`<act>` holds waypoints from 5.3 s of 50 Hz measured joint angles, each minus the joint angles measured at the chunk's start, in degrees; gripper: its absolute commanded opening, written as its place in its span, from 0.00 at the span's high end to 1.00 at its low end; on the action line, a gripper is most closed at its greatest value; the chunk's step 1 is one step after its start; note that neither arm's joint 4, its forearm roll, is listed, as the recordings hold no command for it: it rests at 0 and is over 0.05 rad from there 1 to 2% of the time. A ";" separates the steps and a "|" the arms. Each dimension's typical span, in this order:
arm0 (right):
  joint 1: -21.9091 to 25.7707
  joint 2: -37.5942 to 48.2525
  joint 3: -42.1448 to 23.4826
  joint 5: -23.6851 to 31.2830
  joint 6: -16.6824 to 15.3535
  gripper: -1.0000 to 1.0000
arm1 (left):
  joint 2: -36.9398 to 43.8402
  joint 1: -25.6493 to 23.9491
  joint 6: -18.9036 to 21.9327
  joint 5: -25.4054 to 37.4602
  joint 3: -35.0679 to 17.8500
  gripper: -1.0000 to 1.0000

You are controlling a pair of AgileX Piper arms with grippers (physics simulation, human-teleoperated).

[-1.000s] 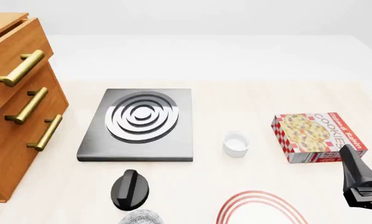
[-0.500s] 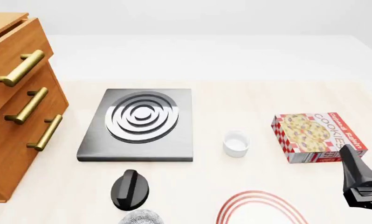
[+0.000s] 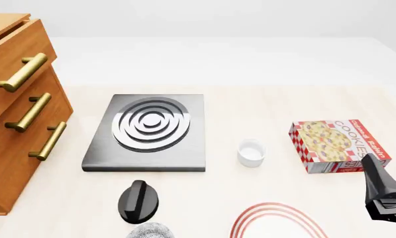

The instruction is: Pick the akita bowl on the wooden cabinet and place it on the plate.

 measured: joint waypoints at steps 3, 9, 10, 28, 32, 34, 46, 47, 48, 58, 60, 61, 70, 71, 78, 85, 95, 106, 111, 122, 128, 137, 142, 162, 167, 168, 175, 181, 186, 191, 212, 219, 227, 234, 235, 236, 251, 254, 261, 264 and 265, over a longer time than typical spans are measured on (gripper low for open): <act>0.00 0.00 0.00 0.00 0.00 0.00 | 0.80 1.27 -0.61 0.68 -1.49 0.00; 0.00 0.01 0.00 0.00 0.00 0.00 | 2.59 4.35 -2.64 1.95 -4.25 0.00; 0.00 0.01 0.00 0.00 0.00 0.00 | 2.87 4.89 -3.02 2.14 -4.67 0.00; 0.00 0.00 0.00 0.00 0.00 0.00 | 7.12 12.72 -7.81 3.56 -9.77 0.00; 0.00 0.00 0.00 0.00 0.00 0.00 | 7.83 14.06 -8.26 3.20 -10.24 0.00; 0.00 0.00 0.00 0.00 0.00 0.00 | 8.21 14.72 -8.44 3.00 -10.42 0.00; 0.00 0.00 0.00 0.00 0.00 0.00 | 11.15 18.60 -8.86 2.38 -12.51 0.00; 0.00 0.00 0.00 0.00 0.00 0.00 | 11.44 18.97 -8.86 2.35 -12.78 0.00; 0.00 0.00 0.00 0.00 0.00 0.00 | 11.73 19.32 -8.83 2.34 -13.08 0.00; 0.00 0.00 0.00 0.00 0.00 0.00 | 14.13 22.72 -8.49 2.48 -16.17 0.00; 0.00 0.00 0.00 0.00 0.00 0.00 | 14.53 23.24 -8.42 2.36 -16.54 0.00; 0.00 0.00 0.00 0.00 0.00 0.00 | 14.71 23.47 -8.39 2.30 -16.69 0.00; 0.00 0.00 0.00 0.00 0.00 0.00 | 16.26 25.21 -7.95 1.00 -16.90 0.00; 0.00 0.00 0.00 0.00 0.00 0.00 | 16.45 25.40 -7.92 0.82 -16.85 0.00; 0.00 0.00 0.00 0.00 0.00 0.00 | 17.62 26.83 -7.72 -0.15 -16.61 0.00; 0.00 0.00 0.00 0.00 0.00 0.00 | 18.57 28.43 -7.91 -1.15 -16.34 0.00; 0.00 0.01 0.00 0.00 0.00 0.00 | 20.91 31.16 -8.62 -2.30 -16.53 0.00; 0.00 0.00 0.00 0.00 0.00 0.00 | 24.27 33.51 -9.44 -3.21 -17.54 0.00; 0.00 0.00 0.00 0.00 0.00 0.00 | 25.56 34.18 -9.83 -3.70 -17.57 0.00; 0.00 0.00 0.00 0.00 0.00 0.00 | 28.25 35.12 -10.77 -4.92 -17.55 0.00; 0.00 0.00 0.00 0.00 0.00 0.00 | 29.71 35.39 -11.37 -5.76 -17.32 0.00; 0.00 0.00 0.00 0.00 0.00 0.00 | 31.57 35.65 -12.27 -6.97 -16.95 0.00; 0.00 0.00 0.00 0.00 0.00 0.00 | 32.32 35.74 -12.51 -7.56 -16.74 0.00; 0.00 0.00 0.00 0.00 0.00 0.00 | 34.64 36.24 -13.01 -8.55 -17.38 0.00; 0.00 0.00 0.00 0.00 0.00 0.00 | 35.35 36.33 -13.10 -8.69 -17.68 0.00; 0.00 0.00 0.00 0.00 0.00 0.00 | 35.52 36.34 -13.13 -8.73 -17.74 0.00; 0.00 0.00 0.00 0.00 0.00 0.00 | 36.86 36.30 -13.48 -9.09 -18.07 0.00; 0.00 0.00 0.00 0.00 0.00 0.00 | 38.04 36.32 -13.89 -9.55 -18.10 0.00; 0.00 0.01 0.00 0.00 0.00 0.00 | 38.87 36.37 -14.20 -9.97 -17.96 0.00; 0.00 0.00 0.00 0.00 0.00 0.00 | 39.56 36.44 -14.45 -10.51 -17.62 0.00; 0.00 0.00 0.00 0.00 0.00 0.00 | 41.78 36.46 -14.66 -11.92 -17.22 0.00; 0.00 0.00 0.00 0.00 0.00 0.00 | 42.41 36.41 -14.51 -12.14 -17.43 0.00; 0.00 0.01 0.00 0.00 0.00 0.00 | 42.99 36.31 -14.25 -12.31 -17.65 0.00; 0.00 0.01 0.00 0.00 0.00 0.00 | 43.31 35.99 -13.90 -12.53 -17.59 0.00; 0.00 0.01 0.00 -0.01 0.00 0.00 | 43.35 35.93 -13.86 -12.57 -17.56 0.00; 0.00 0.01 0.00 -0.01 0.00 0.00 | 43.40 35.87 -13.81 -12.61 -17.53 0.00; 0.00 0.01 0.00 -0.01 0.00 0.00 | 44.33 35.27 -13.12 -13.36 -17.17 0.00; 0.00 0.01 0.00 -0.01 0.00 0.00 | 44.59 35.17 -12.99 -13.50 -17.17 0.00; 0.00 0.01 0.00 0.00 0.00 0.00 | 45.15 34.94 -12.74 -13.89 -17.13 0.00; 0.00 0.01 0.00 0.00 0.00 0.00 | 45.41 34.84 -12.63 -14.12 -17.05 0.00; 0.00 0.01 0.00 0.00 0.00 0.00 | 45.50 34.80 -12.59 -14.20 -17.03 0.00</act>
